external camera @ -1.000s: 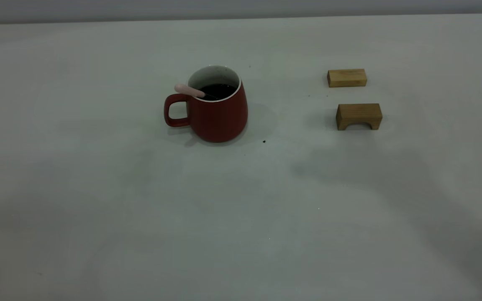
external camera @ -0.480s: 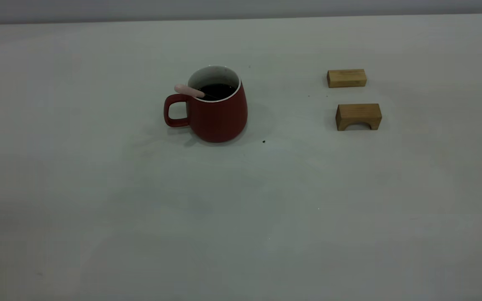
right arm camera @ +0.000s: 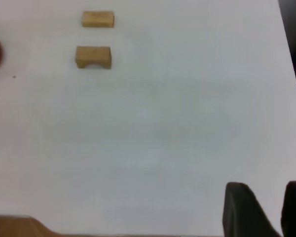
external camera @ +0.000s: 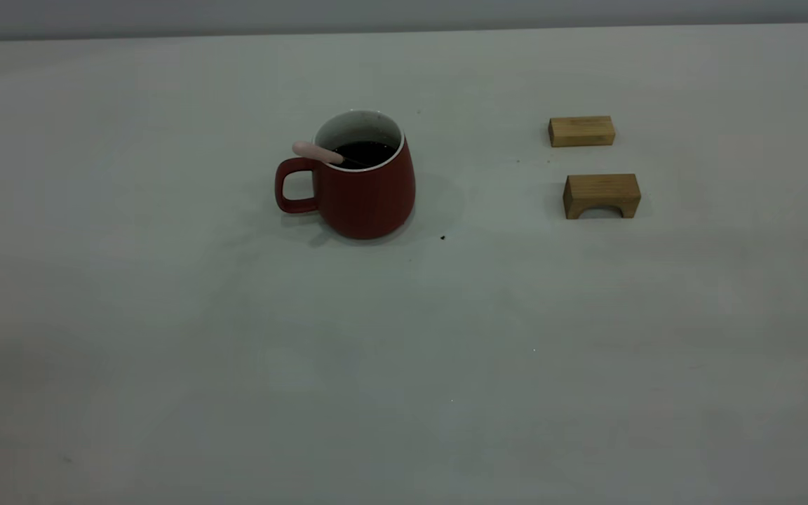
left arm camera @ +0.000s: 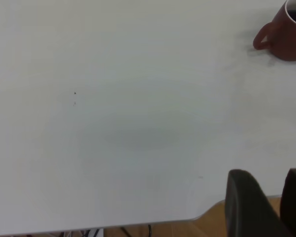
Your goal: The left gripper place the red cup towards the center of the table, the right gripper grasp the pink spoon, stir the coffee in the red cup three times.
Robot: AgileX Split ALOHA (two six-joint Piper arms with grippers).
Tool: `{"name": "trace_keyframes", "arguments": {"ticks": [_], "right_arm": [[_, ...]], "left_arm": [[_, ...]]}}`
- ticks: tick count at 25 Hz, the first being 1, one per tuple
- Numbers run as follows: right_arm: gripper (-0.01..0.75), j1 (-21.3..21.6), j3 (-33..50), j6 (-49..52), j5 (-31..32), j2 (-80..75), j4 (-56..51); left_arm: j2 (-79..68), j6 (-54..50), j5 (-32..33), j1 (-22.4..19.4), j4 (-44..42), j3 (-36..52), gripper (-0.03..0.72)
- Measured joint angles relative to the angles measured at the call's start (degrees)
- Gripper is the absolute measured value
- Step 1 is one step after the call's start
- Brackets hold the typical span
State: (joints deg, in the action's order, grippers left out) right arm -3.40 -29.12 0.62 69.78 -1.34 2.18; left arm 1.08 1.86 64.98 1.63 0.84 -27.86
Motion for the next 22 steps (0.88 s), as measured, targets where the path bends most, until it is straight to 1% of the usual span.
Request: {"name": "trace_keyframes", "arguments": {"ticks": [3,6,22], "right_arm": [[0.236,1.05,0.86,0.10,-2.30,0.19,-0.95],[0.236,1.20,2.18,0.10,-4.27,0.26,-1.00],[0.236,1.20,2.25,0.16,-4.69,0.26,-1.06]], "left_arm": [[0.00,0.00,0.00,0.00,0.00,0.00,0.244],[0.00,0.00,0.00,0.00,0.00,0.00,0.244],[0.00,0.00,0.00,0.00,0.00,0.00,0.244]]}}
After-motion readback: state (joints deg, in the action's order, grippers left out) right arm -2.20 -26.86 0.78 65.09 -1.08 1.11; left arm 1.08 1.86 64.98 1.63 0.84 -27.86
